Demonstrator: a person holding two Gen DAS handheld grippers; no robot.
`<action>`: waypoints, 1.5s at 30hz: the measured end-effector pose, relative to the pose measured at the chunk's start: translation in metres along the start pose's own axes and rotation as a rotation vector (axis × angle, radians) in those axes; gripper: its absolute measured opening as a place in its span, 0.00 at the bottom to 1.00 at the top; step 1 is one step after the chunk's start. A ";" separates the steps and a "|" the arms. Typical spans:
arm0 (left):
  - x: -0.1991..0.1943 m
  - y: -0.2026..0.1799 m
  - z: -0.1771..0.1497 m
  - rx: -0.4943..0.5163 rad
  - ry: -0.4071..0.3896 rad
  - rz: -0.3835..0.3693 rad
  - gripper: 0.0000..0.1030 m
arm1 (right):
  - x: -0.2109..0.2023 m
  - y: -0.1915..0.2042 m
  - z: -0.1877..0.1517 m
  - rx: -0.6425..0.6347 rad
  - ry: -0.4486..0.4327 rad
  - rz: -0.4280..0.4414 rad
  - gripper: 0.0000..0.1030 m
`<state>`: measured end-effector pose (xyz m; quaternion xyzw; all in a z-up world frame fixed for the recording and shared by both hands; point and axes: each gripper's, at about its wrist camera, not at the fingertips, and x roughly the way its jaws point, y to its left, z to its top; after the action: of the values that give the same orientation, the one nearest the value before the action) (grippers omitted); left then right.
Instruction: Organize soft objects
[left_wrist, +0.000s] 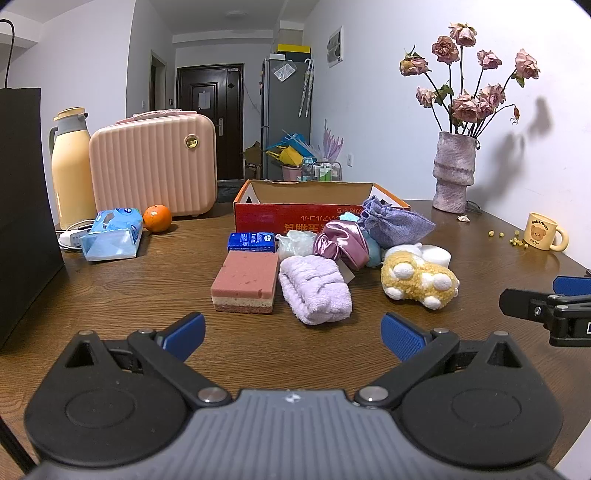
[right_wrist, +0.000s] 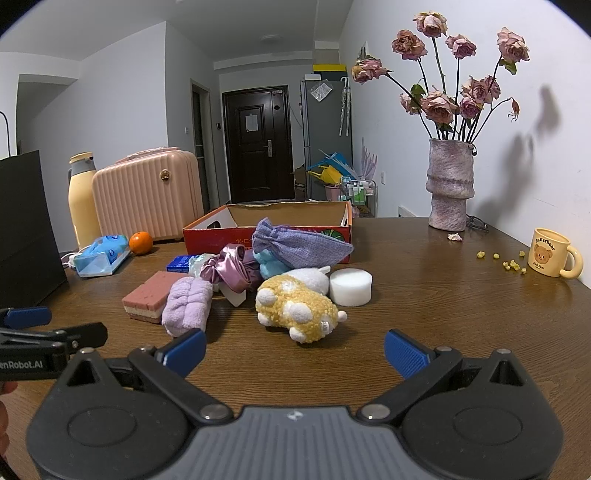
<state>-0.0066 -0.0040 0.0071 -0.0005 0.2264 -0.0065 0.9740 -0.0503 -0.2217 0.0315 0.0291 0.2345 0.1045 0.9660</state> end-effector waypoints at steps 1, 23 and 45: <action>0.000 0.000 0.000 0.000 0.000 0.000 1.00 | 0.000 0.000 0.000 0.000 0.000 0.000 1.00; 0.000 0.000 0.000 -0.002 0.001 0.000 1.00 | 0.001 0.000 -0.001 0.000 0.004 -0.001 1.00; 0.017 -0.004 0.007 0.005 0.015 -0.004 1.00 | 0.021 -0.003 0.004 -0.026 0.020 -0.007 1.00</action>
<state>0.0113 -0.0078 0.0056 0.0013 0.2340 -0.0091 0.9722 -0.0292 -0.2199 0.0255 0.0145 0.2429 0.1045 0.9643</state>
